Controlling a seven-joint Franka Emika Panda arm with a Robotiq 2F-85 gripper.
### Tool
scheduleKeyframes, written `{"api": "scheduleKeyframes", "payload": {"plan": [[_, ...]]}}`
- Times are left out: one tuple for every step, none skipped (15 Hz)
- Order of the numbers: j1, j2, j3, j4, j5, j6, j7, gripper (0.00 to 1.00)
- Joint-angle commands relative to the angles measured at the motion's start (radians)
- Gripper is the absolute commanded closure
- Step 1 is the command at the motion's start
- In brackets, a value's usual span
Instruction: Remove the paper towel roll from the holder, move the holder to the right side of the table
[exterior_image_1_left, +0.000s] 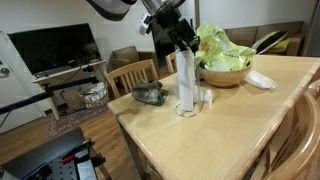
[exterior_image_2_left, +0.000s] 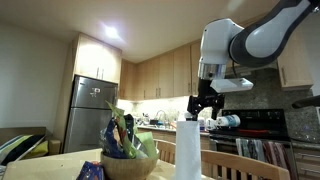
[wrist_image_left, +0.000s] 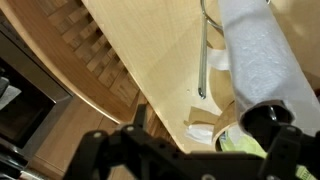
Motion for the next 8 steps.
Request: {"api": "scheduleKeyframes", "payload": {"plan": [[0.002, -0.001, 0.008, 0.002, 0.059, -0.024, -0.067, 0.0], [0.002, 0.0, 0.011, 0.001, 0.091, -0.02, -0.099, 0.0], [0.004, 0.0, 0.01, 0.003, 0.102, -0.022, -0.11, 0.0], [0.006, 0.0, 0.01, 0.004, 0.12, -0.023, -0.128, 0.0], [0.006, 0.002, 0.011, 0.005, 0.137, -0.025, -0.145, 0.0], [0.007, 0.002, 0.01, 0.006, 0.142, -0.025, -0.151, 0.06], [0.008, 0.003, 0.009, 0.007, 0.149, -0.025, -0.159, 0.25], [0.008, 0.003, 0.008, 0.008, 0.152, -0.026, -0.161, 0.32]]}}
